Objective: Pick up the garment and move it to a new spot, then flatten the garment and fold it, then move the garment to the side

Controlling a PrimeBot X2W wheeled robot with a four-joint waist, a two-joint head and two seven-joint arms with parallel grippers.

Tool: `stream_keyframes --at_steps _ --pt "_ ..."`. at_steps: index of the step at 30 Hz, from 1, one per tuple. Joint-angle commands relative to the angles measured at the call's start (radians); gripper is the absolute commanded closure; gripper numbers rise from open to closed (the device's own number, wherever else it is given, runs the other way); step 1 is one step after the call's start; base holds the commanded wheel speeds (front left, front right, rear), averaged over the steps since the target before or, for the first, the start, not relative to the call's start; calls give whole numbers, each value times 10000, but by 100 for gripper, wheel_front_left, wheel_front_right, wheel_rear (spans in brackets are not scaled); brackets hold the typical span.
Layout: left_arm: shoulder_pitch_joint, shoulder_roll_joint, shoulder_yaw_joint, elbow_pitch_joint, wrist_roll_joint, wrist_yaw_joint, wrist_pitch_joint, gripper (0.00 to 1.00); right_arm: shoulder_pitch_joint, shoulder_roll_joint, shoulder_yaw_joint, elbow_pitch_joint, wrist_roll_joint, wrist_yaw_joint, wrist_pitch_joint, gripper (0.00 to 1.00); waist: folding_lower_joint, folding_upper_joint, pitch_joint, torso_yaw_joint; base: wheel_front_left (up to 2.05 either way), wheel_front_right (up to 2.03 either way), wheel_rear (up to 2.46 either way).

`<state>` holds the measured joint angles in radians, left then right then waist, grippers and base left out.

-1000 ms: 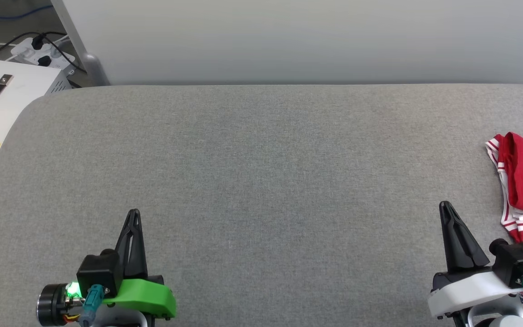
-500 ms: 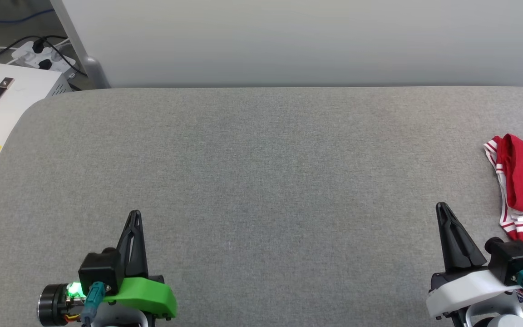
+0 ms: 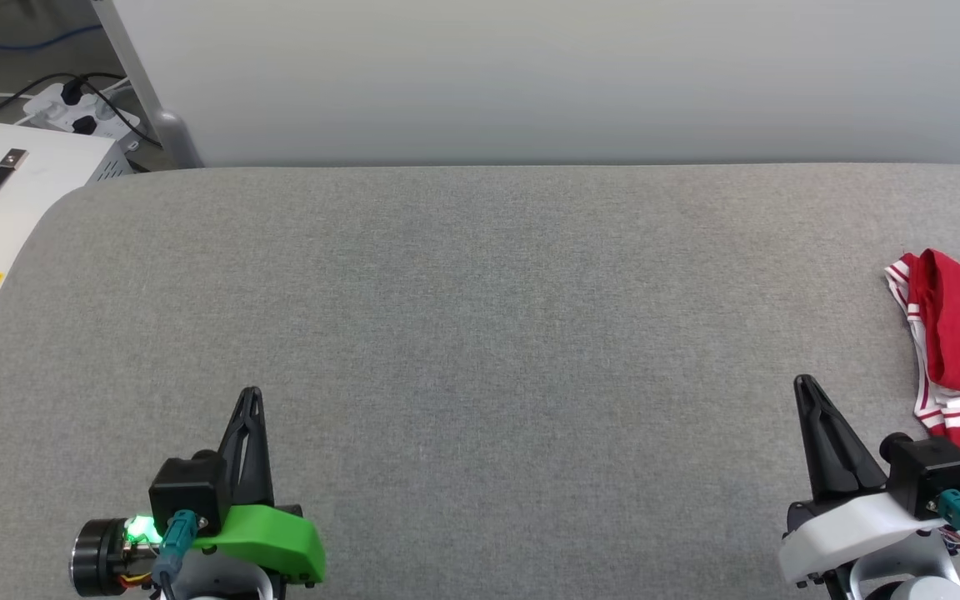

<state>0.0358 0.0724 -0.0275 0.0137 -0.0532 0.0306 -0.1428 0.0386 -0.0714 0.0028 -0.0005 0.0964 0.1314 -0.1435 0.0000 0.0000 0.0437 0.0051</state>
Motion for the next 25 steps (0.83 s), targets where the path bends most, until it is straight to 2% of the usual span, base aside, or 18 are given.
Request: stream_keyframes --at_steps 1,25 --pt "-140 -36 38 -41 61 -49 55 100 -151 18 -13 1 -85 -3 58 100 0 0 -9 -1 0 0 0" --pt "-216 -101 121 -75 226 -139 535 100 -233 86 -18 2 -393 -5 540 100 0 0 -159 -18 0 0 0"
